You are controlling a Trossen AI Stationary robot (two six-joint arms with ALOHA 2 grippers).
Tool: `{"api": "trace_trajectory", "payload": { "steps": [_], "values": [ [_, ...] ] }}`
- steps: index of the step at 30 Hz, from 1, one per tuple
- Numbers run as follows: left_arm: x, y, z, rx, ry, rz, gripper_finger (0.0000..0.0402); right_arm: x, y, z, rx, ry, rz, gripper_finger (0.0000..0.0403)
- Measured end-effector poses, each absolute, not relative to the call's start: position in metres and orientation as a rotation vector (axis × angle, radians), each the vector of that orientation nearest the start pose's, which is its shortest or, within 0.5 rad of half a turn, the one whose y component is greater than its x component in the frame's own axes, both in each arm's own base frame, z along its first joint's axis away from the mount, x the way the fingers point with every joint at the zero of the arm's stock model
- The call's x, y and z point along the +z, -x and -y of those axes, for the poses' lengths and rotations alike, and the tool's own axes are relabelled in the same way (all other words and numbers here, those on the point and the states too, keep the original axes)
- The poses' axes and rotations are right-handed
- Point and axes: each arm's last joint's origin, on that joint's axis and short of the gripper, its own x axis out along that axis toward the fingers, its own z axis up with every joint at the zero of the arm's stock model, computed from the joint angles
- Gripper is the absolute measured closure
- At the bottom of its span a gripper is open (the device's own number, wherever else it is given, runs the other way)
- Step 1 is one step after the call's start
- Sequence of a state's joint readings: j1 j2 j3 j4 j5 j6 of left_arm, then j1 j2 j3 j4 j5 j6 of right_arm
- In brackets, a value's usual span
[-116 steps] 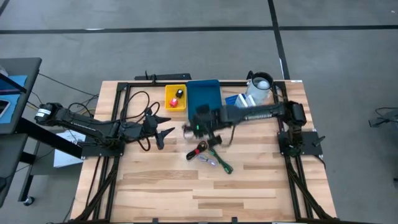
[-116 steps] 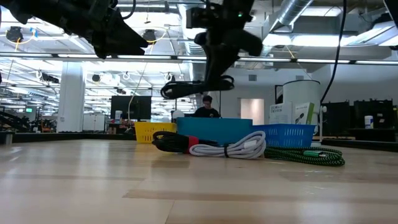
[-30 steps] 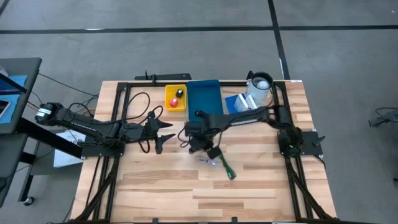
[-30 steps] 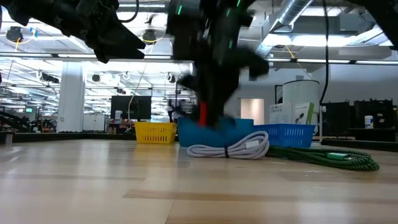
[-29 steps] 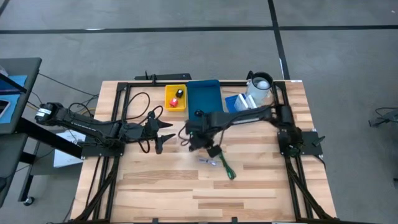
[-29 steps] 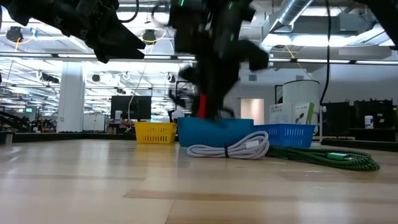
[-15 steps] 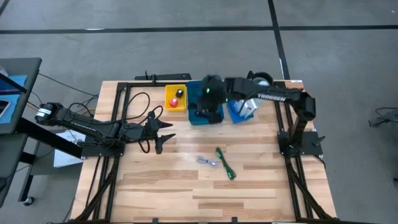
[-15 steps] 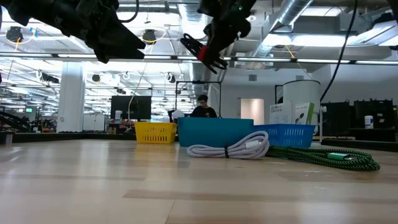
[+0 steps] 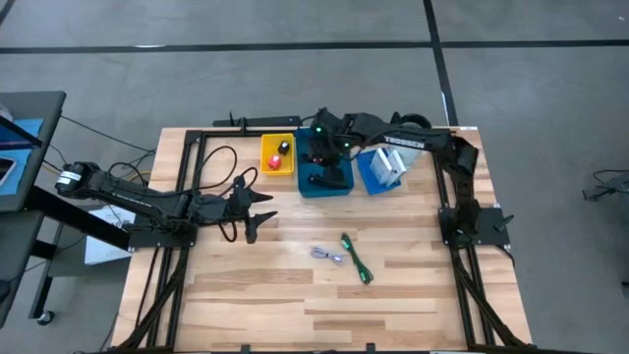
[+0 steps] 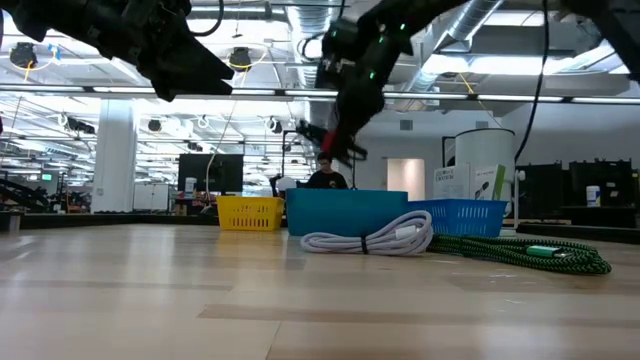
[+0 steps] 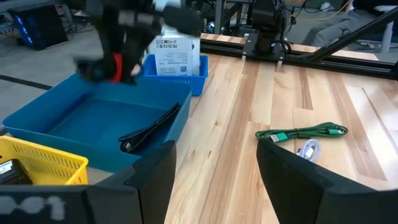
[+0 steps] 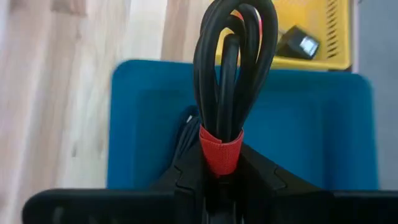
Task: Pick and place items into bin
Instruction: Put the black charger cable into the blue bin, then put the light blue charger cable into the blue bin
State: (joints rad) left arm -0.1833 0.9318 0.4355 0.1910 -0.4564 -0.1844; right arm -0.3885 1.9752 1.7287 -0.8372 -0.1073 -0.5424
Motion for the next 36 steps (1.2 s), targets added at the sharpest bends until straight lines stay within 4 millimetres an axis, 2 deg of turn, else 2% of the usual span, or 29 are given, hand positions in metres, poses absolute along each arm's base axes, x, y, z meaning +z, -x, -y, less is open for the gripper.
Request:
{"api": "trace_trajectory", "payload": {
  "steps": [5,10,20,29,32,36],
  "values": [
    [0.223,-0.195,0.023,0.297,0.085,-0.264,0.0189,0.229,-0.4,0.161,0.064,0.194,-1.157,0.0337],
    [0.223,-0.195,0.023,0.296,0.08,-0.265,0.0189,0.213,-0.4,0.159,0.098,0.172,-1.233,0.0325],
    [0.223,-0.195,0.023,0.296,0.08,-0.265,0.0189,0.219,-0.403,0.15,0.091,0.197,-1.22,0.0271],
    [0.223,-0.195,0.023,0.296,0.081,-0.265,0.0189,0.217,-0.399,0.146,0.057,0.168,-1.29,0.0235],
    [0.223,-0.195,0.023,0.296,0.082,-0.265,0.0189,0.215,-0.396,0.137,0.077,0.116,-1.343,0.0235],
    [0.223,-0.195,0.023,0.295,0.082,-0.265,0.0189,0.213,-0.391,0.112,0.172,0.028,-1.433,0.0241]
  ]
}}
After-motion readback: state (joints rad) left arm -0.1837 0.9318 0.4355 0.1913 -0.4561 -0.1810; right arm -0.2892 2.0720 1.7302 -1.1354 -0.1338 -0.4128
